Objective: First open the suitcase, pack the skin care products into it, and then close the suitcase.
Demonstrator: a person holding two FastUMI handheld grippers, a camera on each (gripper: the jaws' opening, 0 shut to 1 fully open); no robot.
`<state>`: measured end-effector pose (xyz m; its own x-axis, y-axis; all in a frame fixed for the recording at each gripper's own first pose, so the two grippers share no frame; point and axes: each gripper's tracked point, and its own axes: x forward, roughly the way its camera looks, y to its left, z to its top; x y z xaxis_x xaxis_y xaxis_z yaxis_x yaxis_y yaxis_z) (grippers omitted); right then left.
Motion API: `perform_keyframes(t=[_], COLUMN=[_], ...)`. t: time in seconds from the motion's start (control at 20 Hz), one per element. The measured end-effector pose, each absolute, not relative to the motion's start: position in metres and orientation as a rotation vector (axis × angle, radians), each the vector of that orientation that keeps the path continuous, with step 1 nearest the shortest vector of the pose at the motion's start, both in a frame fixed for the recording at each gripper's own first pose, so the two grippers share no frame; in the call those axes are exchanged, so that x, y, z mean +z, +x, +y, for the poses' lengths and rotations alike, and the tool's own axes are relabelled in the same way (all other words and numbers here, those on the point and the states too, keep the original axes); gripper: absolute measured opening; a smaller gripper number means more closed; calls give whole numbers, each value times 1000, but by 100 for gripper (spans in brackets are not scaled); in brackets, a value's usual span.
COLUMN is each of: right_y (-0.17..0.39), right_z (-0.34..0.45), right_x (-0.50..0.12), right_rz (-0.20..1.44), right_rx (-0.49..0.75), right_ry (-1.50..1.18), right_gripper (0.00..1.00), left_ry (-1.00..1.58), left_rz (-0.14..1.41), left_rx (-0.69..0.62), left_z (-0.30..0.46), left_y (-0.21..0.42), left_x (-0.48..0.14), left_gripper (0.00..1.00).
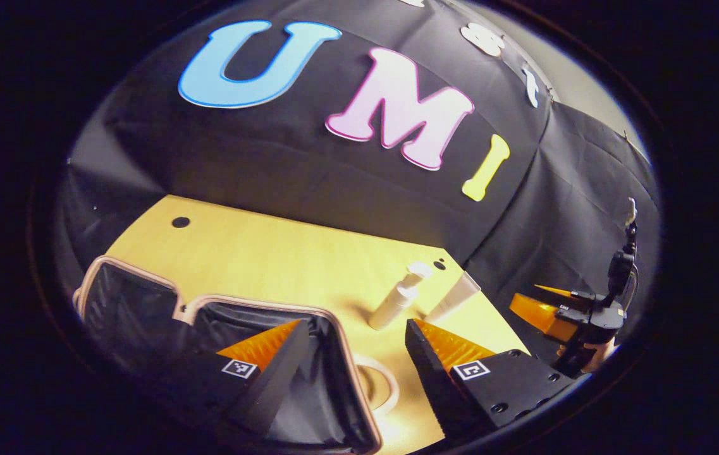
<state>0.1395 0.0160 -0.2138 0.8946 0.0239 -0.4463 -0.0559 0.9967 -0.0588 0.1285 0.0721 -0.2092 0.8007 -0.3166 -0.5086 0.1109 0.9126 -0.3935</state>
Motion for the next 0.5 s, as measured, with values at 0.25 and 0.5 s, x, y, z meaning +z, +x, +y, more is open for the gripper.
perform_keyframes(t=[0.25,0.5], right_y=[169,196], right_z=[5,2], right_x=[-280,-325], right_rz=[545,580], right_rx=[80,115], right_ry=[-54,-47], right_gripper=[95,98], left_ry=[-263,-201], left_rz=[669,726], left_rx=[-243,-200], left_z=[-8,-34], left_y=[180,222], left_x=[-253,-298], left_gripper=[96,97])
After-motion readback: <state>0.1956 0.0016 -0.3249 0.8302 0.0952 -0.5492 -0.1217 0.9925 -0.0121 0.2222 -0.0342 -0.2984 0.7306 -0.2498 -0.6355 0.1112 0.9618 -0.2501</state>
